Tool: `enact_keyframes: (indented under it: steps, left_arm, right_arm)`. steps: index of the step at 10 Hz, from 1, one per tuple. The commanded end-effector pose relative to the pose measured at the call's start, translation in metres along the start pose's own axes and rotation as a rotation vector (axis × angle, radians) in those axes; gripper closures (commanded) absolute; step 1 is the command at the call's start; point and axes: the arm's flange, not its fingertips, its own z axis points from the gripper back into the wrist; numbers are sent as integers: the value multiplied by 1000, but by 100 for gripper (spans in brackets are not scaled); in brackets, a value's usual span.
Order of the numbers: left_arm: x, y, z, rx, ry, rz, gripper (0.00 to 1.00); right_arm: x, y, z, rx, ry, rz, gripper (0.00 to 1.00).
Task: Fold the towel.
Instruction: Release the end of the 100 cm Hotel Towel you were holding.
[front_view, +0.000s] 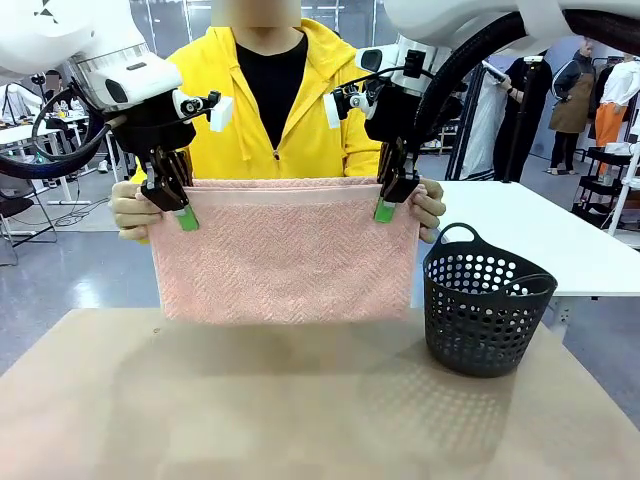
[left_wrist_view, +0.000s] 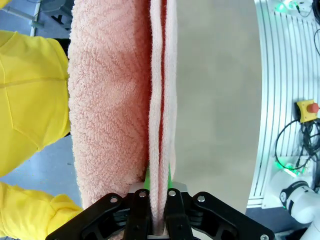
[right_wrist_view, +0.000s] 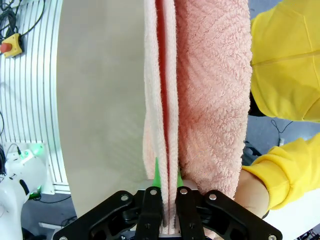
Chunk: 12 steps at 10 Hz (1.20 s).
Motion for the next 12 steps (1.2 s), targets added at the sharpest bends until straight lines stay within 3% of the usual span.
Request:
enact_keyframes:
  steps: [1, 12]
  left_arm:
    - [-1, 0, 1, 2, -2, 2, 100]
    - [-1, 0, 1, 2, -2, 2, 100]
  right_arm:
    - [-1, 0, 0, -2, 2, -1, 100]
    - [-1, 0, 0, -2, 2, -1, 100]
